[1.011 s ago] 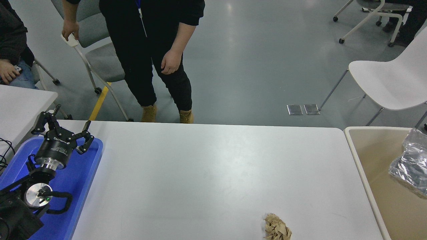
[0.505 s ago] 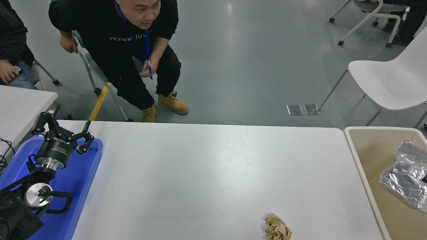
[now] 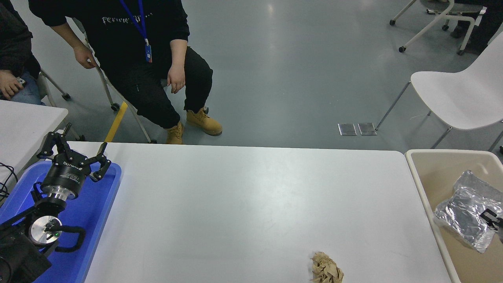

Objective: Clean the table surface

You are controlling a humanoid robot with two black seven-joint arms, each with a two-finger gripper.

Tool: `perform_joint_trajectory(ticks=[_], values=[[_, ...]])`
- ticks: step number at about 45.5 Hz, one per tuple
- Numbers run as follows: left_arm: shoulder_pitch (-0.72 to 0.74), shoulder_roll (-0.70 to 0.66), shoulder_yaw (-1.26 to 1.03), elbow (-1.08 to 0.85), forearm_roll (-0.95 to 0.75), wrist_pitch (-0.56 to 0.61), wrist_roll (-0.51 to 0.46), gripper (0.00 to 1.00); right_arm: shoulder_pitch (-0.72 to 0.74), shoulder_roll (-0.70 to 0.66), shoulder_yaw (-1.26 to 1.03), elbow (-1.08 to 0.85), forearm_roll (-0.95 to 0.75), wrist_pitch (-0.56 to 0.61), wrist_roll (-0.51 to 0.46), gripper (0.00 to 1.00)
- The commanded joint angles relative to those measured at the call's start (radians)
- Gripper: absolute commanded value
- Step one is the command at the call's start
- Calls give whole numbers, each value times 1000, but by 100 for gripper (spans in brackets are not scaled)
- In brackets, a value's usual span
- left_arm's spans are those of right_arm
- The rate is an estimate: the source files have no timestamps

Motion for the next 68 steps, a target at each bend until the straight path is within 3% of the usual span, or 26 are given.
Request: perform_joint_trajectory(ticks=[1, 7, 13, 27, 38, 68], values=[[0, 0, 0, 0, 0, 0, 0, 100, -4, 1, 1, 0, 8, -13, -3, 7], [0, 0, 0, 0, 0, 0, 0, 100, -4, 2, -1, 0, 8, -82, -3, 44], [0, 0, 1, 0, 0, 0, 0, 100, -6, 4, 1, 2, 8, -111, -3, 67], [0, 0, 1, 0, 0, 0, 0, 100, 5, 4, 46, 5, 10, -141, 0, 95], [0, 1, 1, 0, 0, 0, 0, 100, 88, -5, 243, 5, 14, -137, -1, 98], [0, 0, 0, 0, 0, 0, 0, 100, 361, -39, 522, 37, 53, -145, 9, 98]])
